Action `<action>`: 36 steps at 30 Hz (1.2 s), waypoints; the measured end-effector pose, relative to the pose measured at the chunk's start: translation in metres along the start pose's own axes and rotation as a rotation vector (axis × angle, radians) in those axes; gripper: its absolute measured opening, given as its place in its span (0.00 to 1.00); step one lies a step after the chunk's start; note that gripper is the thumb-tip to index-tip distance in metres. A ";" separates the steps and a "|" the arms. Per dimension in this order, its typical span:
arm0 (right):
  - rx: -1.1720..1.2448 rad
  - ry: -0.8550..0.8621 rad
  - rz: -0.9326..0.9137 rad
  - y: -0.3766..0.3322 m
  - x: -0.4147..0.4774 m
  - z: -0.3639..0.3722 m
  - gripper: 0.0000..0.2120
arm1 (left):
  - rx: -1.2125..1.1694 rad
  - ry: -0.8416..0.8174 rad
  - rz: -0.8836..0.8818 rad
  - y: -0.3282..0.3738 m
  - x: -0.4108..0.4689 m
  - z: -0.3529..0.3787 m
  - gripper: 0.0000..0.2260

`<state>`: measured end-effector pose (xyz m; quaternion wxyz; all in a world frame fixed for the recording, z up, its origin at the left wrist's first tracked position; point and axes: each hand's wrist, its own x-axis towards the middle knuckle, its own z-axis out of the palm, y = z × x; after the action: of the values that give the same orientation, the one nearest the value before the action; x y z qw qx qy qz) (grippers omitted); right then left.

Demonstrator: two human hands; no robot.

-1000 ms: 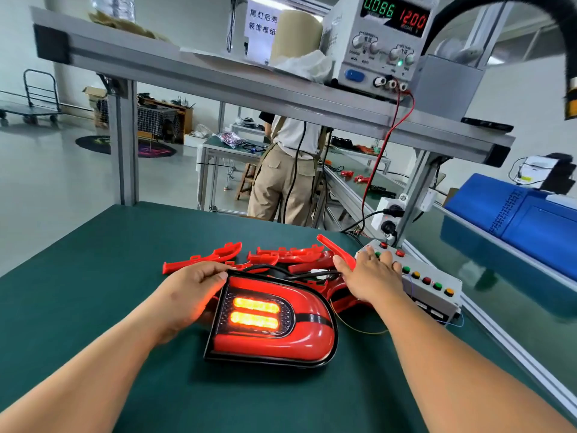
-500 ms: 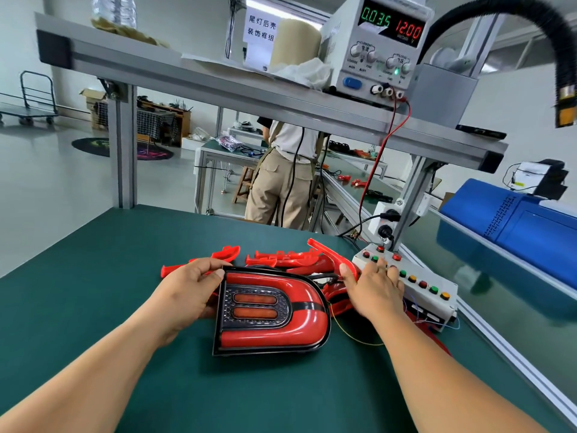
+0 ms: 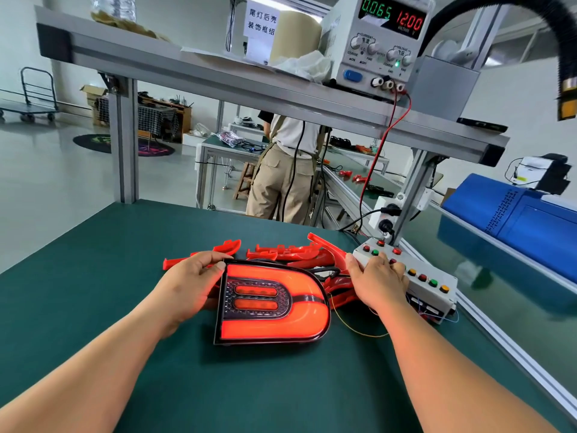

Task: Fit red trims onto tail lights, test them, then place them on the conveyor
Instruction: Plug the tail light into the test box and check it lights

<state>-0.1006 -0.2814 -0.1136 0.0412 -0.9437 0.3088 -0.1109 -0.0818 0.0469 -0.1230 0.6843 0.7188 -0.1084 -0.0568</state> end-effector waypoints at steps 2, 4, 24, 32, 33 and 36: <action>-0.005 -0.008 0.001 0.000 0.000 -0.001 0.42 | 0.043 0.012 0.020 -0.001 -0.001 -0.001 0.11; -0.003 -0.020 0.004 0.000 0.000 -0.003 0.42 | 0.098 0.024 0.043 -0.001 -0.001 -0.001 0.12; -0.088 0.041 0.012 0.022 -0.025 -0.015 0.39 | 0.131 0.012 0.076 -0.007 0.004 -0.001 0.10; -0.174 0.016 0.202 0.052 -0.029 -0.024 0.44 | 0.114 0.001 0.062 -0.012 0.007 -0.003 0.13; -0.185 0.017 0.190 0.055 -0.029 -0.022 0.44 | 0.122 0.006 0.068 -0.012 0.008 -0.003 0.14; -0.248 0.031 0.131 0.061 -0.031 -0.016 0.45 | 0.141 0.024 0.094 -0.013 0.009 -0.003 0.14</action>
<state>-0.1635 -0.3124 -0.1131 -0.0731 -0.9176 0.3817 -0.0834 -0.0714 0.0484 -0.1351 0.6353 0.7599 -0.1377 -0.0083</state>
